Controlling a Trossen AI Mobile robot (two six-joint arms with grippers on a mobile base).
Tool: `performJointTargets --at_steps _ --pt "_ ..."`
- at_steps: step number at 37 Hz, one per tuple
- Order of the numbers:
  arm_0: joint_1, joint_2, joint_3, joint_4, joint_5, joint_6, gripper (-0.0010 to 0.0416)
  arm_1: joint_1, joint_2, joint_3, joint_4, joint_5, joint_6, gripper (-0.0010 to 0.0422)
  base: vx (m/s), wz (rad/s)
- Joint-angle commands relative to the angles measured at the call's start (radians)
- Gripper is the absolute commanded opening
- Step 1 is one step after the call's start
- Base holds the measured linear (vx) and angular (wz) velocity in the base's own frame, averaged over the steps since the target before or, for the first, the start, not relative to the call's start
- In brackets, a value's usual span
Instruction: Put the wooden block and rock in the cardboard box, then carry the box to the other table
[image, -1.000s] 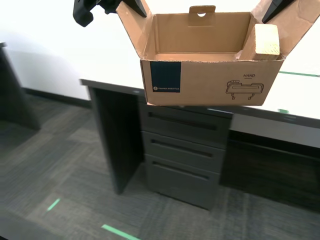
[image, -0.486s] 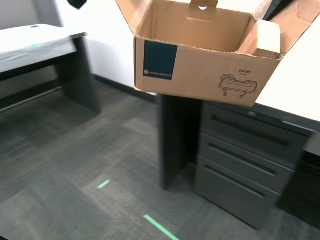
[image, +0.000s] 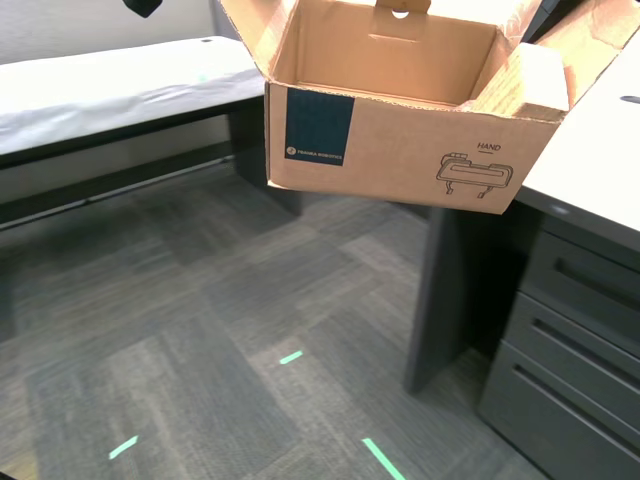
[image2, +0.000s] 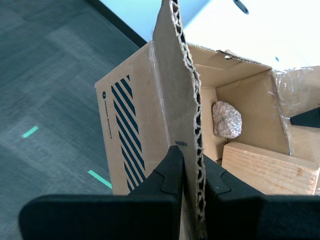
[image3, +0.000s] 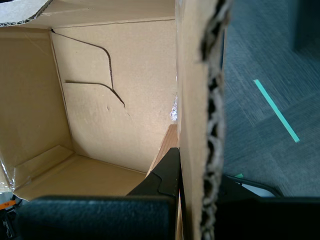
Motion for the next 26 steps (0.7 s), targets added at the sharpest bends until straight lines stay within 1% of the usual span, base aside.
performJointTargets --at_steps 1,7,14,20,26 --pt "0.000 -0.001 0.002 0.001 -0.008 0.002 -0.0001 -0.001 0.001 -0.009 -0.002 -0.001 -0.020 -0.0001 0.075 0.231" --pt "0.000 -0.001 0.002 0.016 -0.008 0.002 -0.0001 -0.001 0.001 -0.028 -0.006 -0.001 -0.025 -0.0001 0.079 0.175" --pt "0.000 -0.001 0.002 0.034 -0.008 0.003 -0.0001 -0.002 0.001 -0.028 0.009 -0.001 -0.032 -0.0001 0.098 0.077" --pt "0.001 -0.001 0.002 0.034 -0.008 0.003 -0.0001 -0.002 0.001 -0.028 0.000 0.000 -0.054 -0.0001 0.131 0.025" --pt "0.001 -0.001 0.002 0.034 -0.008 -0.003 -0.0001 -0.003 0.001 -0.028 -0.041 -0.001 -0.061 -0.0001 0.164 -0.007"
